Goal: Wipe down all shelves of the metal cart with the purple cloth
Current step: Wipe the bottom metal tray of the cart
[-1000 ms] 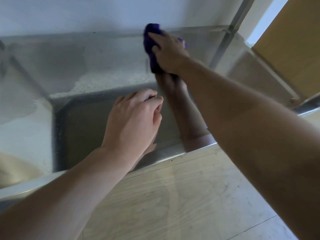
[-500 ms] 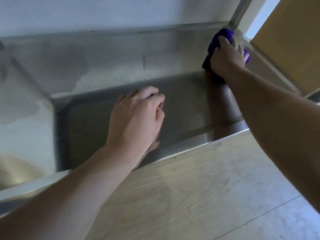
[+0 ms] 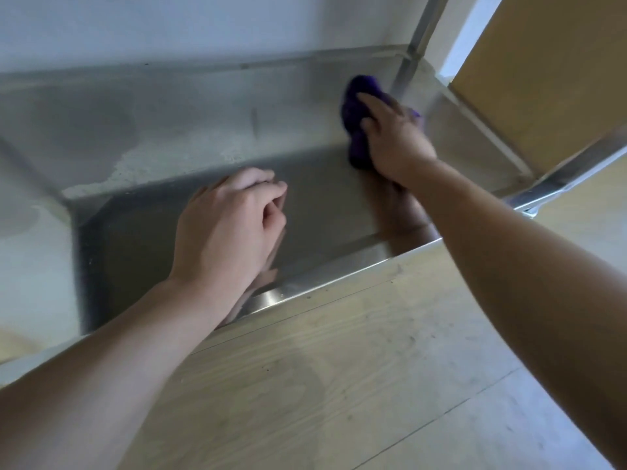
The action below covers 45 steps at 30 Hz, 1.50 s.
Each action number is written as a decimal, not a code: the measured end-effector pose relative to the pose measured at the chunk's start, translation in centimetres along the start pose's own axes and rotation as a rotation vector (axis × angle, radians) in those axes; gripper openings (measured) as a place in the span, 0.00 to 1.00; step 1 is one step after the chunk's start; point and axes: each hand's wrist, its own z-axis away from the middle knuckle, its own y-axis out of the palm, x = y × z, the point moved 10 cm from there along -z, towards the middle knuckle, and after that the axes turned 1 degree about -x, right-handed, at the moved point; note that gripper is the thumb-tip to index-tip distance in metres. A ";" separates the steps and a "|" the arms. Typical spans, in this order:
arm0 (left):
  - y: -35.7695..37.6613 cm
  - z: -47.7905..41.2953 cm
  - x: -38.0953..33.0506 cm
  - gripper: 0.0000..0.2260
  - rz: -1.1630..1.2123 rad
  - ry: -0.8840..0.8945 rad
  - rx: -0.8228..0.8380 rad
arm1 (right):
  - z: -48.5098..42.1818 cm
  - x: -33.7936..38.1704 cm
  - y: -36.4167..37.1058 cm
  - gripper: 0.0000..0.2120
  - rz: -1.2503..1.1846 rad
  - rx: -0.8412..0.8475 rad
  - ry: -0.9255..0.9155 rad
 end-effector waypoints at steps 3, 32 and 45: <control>0.3 -0.1 -0.1 0.12 -0.012 0.003 -0.019 | 1.9 -10.0 -4.5 0.22 0.103 -0.051 0.282; 0.7 -0.2 -1.0 0.13 -0.029 0.006 -0.008 | 9.9 1.3 -3.0 0.23 0.153 -0.043 0.200; -6.9 3.6 6.1 0.12 -0.017 -0.171 -0.048 | 10.3 10.8 0.0 0.23 0.032 0.028 0.075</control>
